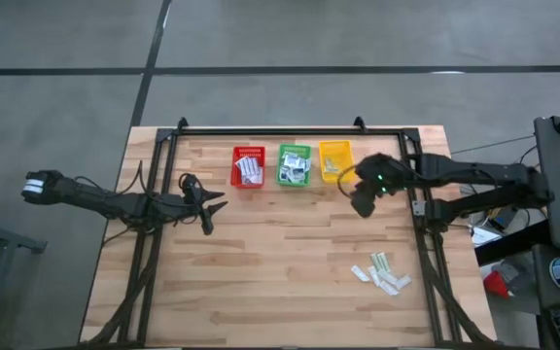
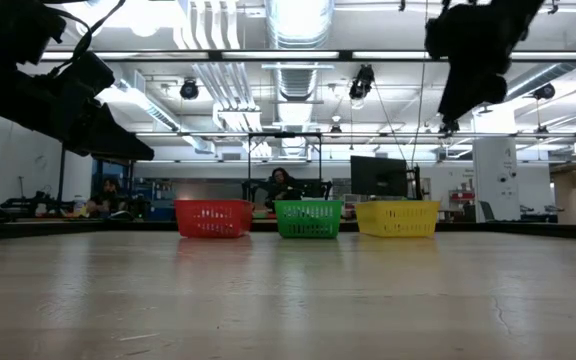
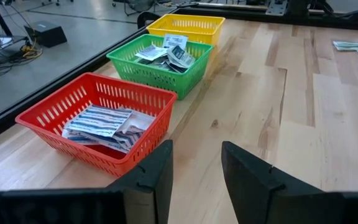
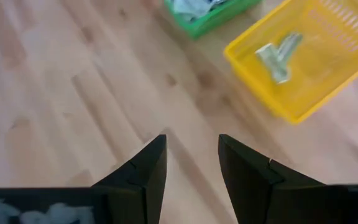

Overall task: Pick & Place First Aid Supplies
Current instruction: Put the green bandage into the yellow basket

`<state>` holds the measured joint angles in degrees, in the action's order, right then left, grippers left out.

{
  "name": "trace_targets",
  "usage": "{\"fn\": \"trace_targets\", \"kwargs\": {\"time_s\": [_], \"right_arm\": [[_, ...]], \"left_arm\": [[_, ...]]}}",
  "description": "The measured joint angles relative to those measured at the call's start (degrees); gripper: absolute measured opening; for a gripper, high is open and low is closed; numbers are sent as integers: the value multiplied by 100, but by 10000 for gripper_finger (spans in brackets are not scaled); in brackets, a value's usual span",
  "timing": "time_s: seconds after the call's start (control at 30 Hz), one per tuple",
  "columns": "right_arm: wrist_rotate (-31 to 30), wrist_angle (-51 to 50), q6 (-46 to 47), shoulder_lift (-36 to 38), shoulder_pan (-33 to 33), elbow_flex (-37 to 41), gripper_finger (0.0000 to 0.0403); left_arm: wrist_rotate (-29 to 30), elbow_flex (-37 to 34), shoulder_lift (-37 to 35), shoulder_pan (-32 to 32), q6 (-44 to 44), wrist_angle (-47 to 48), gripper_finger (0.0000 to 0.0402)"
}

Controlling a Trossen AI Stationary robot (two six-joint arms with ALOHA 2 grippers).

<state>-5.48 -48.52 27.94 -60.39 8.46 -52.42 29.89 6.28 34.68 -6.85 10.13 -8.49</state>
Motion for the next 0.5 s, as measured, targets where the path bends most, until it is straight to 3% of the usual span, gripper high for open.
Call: {"fn": "trace_targets", "kwargs": {"time_s": [0.13, 0.5], "right_arm": [[117, 39, 397, 394, -435, 323, 144], [1456, 125, 959, 731, -1457, 802, 144]], "left_arm": [[0, 1, 0, 0, -18, -2, 133], [0, 2, 0, 1, -23, -2, 133]]}}
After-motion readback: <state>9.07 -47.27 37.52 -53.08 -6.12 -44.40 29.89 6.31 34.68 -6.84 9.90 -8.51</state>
